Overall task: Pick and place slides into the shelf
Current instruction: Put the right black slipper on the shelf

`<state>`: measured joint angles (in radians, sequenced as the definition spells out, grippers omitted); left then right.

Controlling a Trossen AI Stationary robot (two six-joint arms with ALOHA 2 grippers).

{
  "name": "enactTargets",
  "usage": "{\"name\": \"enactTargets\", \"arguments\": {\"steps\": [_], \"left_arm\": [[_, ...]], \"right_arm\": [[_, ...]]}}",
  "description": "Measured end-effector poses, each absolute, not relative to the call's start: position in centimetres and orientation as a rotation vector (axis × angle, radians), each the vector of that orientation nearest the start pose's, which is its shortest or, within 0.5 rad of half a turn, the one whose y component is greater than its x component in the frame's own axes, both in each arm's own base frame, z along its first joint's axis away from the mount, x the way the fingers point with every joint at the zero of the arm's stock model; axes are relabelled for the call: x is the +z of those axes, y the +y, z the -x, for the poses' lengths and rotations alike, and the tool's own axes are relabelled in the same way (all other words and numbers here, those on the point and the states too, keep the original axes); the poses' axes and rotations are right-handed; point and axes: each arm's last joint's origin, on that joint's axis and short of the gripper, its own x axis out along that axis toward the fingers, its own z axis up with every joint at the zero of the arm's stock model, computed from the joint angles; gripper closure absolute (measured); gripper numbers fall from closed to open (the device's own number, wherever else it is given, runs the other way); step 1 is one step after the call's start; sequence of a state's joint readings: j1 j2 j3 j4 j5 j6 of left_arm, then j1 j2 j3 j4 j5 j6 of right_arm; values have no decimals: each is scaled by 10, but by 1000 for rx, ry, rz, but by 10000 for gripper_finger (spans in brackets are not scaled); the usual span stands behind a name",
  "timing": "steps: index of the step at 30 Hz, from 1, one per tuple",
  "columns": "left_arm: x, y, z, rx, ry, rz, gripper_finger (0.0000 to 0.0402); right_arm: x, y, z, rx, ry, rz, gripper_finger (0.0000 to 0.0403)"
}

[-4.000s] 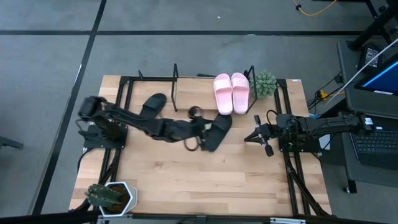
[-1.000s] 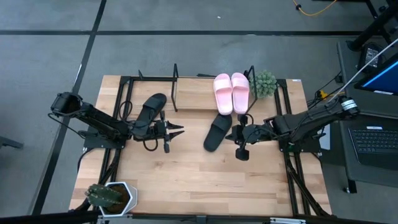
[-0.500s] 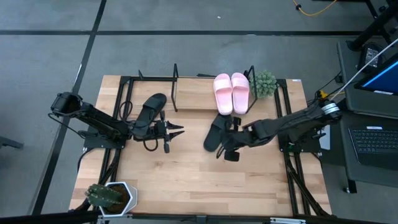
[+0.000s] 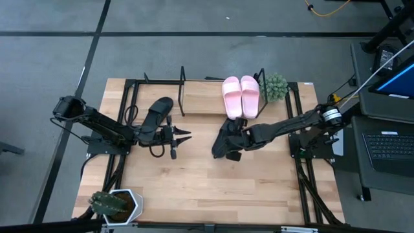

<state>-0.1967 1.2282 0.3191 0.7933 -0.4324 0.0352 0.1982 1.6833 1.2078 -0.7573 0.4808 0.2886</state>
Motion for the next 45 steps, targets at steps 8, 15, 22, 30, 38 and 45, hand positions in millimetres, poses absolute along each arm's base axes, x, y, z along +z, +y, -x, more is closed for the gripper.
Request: {"name": "enactTargets", "arguments": {"steps": [8,15,22,30,38,45], "left_arm": [[185,-32,-221,233,115,-70,328],[185,-32,-221,234,115,-70,328],[185,-32,-221,233,115,-70,328],[185,-32,-221,233,115,-70,328],[183,-32,-220,232,130,-76,328],[183,-32,-220,232,132,-77,328]], "right_arm": [[218,48,-322,-427,1110,136,287],[203,41,-320,-446,1093,114,276],[192,31,-317,-482,1102,87,275],[186,22,-317,-507,1075,57,275],[187,21,-319,-486,1061,66,275],[186,19,-320,-490,1060,63,275]]}}
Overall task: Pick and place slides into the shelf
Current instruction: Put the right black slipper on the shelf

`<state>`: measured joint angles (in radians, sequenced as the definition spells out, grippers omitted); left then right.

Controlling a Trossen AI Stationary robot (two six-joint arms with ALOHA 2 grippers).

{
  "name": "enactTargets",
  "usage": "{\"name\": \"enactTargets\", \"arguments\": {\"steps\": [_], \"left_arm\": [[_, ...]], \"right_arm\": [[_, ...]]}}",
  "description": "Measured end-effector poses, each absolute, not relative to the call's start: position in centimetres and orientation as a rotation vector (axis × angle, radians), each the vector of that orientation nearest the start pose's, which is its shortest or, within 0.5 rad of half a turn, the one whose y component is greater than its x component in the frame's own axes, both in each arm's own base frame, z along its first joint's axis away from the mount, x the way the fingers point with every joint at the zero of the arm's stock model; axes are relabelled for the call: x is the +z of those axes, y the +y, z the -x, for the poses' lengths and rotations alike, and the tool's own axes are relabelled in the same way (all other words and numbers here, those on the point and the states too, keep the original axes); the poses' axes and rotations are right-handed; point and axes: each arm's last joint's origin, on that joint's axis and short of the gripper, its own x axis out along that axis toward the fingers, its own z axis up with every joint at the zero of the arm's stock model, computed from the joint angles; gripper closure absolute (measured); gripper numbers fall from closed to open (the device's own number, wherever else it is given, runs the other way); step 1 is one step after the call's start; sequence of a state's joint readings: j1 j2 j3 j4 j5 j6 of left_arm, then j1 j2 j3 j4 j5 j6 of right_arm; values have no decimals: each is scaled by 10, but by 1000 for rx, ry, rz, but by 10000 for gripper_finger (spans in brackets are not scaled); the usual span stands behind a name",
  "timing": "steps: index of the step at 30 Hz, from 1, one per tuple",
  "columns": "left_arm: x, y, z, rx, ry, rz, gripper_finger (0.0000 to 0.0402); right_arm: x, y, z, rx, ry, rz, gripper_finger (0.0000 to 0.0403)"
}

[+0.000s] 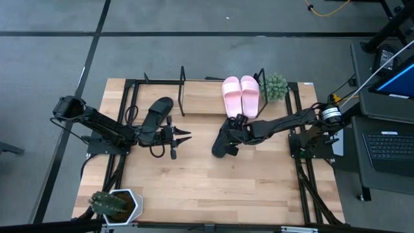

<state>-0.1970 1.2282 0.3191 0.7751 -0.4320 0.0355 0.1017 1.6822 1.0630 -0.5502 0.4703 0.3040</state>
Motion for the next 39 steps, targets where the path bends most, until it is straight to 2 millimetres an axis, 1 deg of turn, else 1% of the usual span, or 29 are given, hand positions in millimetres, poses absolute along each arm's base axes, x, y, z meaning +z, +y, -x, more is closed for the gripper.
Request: {"name": "enactTargets", "arguments": {"steps": [7,10,14,24,26,28,34,39], "left_arm": [[183,-32,-220,233,132,-77,328],[183,-32,-220,233,132,-77,328],[183,-32,-220,232,133,-77,328],[183,-32,-220,233,136,-78,328],[183,-32,-220,233,136,-78,328],[183,-32,-220,233,136,-78,328],[183,-32,-220,232,136,-78,328],[183,-32,-220,232,136,-77,328]], "right_arm": [[170,20,-324,-486,1116,105,276],[166,19,-325,-521,1114,136,276],[166,18,-325,-558,1105,165,276],[166,18,-325,-546,1115,190,278],[166,18,-325,-546,1115,191,288],[166,18,-325,-545,1115,191,306],[165,19,-325,-491,1135,183,387],[165,23,-325,-468,1139,195,388]]}}
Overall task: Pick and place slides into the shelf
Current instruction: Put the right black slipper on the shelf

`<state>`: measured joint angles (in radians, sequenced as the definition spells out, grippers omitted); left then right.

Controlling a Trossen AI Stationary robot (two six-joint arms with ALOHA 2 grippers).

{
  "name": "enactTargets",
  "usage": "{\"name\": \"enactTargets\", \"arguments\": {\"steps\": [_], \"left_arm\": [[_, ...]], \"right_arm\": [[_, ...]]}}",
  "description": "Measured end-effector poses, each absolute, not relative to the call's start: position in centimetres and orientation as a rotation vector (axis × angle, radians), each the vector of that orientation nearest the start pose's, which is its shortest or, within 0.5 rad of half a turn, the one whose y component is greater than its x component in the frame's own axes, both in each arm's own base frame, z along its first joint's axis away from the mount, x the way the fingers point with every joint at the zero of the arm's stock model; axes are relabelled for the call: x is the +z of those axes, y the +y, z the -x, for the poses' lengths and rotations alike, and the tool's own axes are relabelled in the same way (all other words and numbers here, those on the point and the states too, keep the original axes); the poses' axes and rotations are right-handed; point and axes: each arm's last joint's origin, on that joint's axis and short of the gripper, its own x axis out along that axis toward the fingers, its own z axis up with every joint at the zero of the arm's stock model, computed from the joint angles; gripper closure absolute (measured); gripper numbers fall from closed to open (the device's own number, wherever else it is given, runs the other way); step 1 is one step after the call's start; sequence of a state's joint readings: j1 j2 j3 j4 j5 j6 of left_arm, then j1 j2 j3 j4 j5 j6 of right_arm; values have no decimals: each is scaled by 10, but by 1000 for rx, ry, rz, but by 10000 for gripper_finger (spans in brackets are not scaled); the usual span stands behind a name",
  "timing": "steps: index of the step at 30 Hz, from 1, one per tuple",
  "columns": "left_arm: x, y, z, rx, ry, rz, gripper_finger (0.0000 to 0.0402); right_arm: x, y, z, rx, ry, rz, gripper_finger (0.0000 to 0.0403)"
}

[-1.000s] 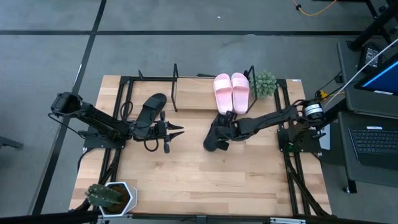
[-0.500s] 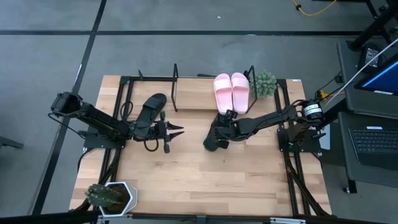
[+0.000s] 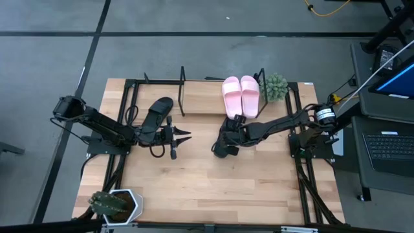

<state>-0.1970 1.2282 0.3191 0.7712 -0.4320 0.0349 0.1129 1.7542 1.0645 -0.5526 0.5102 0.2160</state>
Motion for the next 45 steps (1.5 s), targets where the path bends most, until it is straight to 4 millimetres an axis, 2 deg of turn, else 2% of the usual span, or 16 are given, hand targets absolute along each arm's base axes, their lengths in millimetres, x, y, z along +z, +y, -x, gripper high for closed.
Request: {"name": "enactTargets", "arguments": {"steps": [7,18,23,27,31,45], "left_arm": [[183,-32,-220,232,135,-77,328],[183,-32,-220,233,135,-72,328],[183,-32,-220,233,135,-72,328],[183,-32,-220,233,135,-72,328],[183,-32,-220,233,134,-71,328],[183,-32,-220,233,134,-71,328]], "right_arm": [[175,35,-332,-368,1120,197,395],[229,56,-360,-216,968,346,395],[252,55,-367,-251,929,442,395],[267,49,-369,-362,925,534,395],[281,39,-373,-465,888,553,395],[292,-20,-384,-541,880,645,396]]}}
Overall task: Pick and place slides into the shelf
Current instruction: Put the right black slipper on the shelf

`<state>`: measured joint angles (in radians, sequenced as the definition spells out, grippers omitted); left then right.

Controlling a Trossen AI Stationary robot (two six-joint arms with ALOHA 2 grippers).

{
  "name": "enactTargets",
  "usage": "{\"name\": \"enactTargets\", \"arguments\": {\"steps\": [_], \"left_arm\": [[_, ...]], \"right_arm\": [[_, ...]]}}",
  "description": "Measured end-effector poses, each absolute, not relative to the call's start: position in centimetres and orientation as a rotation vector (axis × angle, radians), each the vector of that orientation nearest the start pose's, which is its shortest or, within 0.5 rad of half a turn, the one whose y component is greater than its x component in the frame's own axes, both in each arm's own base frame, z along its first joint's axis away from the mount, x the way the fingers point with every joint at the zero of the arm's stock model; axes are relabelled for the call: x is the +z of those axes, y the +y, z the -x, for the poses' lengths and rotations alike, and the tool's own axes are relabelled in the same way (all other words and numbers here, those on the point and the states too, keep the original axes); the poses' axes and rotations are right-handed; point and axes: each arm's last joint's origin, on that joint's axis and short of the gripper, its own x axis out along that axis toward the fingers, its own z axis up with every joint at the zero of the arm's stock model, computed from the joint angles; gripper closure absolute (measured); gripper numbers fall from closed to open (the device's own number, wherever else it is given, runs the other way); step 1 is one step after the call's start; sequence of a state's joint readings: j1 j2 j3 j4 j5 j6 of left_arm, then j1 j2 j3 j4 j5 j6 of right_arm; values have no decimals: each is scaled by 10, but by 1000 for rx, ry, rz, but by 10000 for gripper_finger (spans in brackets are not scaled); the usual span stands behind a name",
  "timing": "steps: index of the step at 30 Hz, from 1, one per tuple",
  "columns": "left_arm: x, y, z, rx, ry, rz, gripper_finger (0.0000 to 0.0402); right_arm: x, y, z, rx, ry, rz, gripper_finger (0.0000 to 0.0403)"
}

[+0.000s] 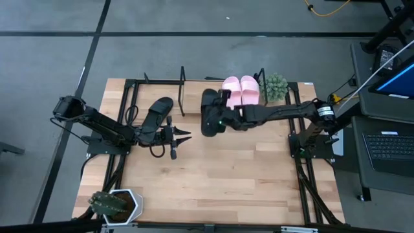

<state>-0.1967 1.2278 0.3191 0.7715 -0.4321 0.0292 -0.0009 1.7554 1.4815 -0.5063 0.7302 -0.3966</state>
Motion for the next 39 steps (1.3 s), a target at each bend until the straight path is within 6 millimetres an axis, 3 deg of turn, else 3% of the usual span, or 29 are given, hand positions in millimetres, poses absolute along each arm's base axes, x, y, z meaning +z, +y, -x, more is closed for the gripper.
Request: {"name": "enactTargets", "arguments": {"steps": [11,20,39], "left_arm": [[183,-32,-220,233,134,-72,328],[183,-32,-220,233,134,-72,328],[183,-32,-220,233,134,-72,328]], "right_arm": [[291,-75,-382,-525,889,549,396],[252,-107,-377,-532,891,549,396],[224,-128,-364,-523,865,512,396]]}}
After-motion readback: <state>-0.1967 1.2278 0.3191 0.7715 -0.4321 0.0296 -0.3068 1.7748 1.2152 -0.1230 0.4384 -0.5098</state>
